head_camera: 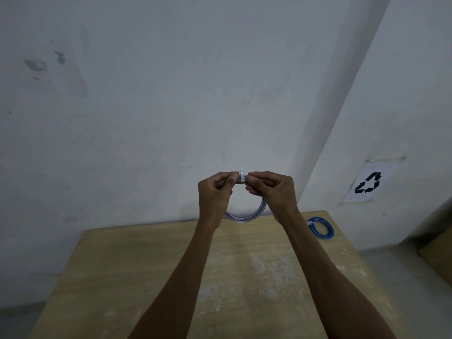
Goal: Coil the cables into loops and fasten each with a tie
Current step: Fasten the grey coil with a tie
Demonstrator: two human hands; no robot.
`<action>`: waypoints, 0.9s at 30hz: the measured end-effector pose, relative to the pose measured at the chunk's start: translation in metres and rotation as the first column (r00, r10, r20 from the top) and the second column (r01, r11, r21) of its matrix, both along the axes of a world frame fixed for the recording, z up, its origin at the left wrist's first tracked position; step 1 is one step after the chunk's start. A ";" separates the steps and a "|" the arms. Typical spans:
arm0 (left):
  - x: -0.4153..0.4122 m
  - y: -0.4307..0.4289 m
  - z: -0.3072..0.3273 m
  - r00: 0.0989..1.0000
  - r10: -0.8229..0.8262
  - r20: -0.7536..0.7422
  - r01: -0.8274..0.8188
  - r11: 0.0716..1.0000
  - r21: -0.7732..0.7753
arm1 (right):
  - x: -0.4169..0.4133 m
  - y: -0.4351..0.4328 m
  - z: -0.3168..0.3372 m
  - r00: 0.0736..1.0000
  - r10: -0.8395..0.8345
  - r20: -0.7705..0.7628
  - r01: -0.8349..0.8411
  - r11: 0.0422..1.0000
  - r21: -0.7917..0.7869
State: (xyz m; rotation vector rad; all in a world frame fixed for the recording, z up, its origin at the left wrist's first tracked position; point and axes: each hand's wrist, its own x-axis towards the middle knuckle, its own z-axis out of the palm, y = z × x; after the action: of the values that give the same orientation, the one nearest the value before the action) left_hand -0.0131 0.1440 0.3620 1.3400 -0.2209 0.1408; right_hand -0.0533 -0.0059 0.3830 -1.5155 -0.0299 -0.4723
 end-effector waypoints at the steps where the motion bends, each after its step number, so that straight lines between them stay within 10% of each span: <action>1: -0.001 -0.001 -0.001 1.000 -0.003 -0.013 0.002 1.000 -0.030 | 0.000 0.001 0.000 1.000 -0.021 0.018 0.021 1.000 0.004; 27: 0.004 0.007 0.000 0.985 -0.151 -0.084 0.144 0.985 -0.091 | 0.007 -0.014 -0.011 0.998 0.051 0.028 -0.047 0.993 -0.108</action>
State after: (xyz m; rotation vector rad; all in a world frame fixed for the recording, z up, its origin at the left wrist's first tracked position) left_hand -0.0088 0.1513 0.3617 1.2379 -0.2346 -0.0351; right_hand -0.0462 -0.0202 0.3716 -1.6094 -0.1175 -0.4603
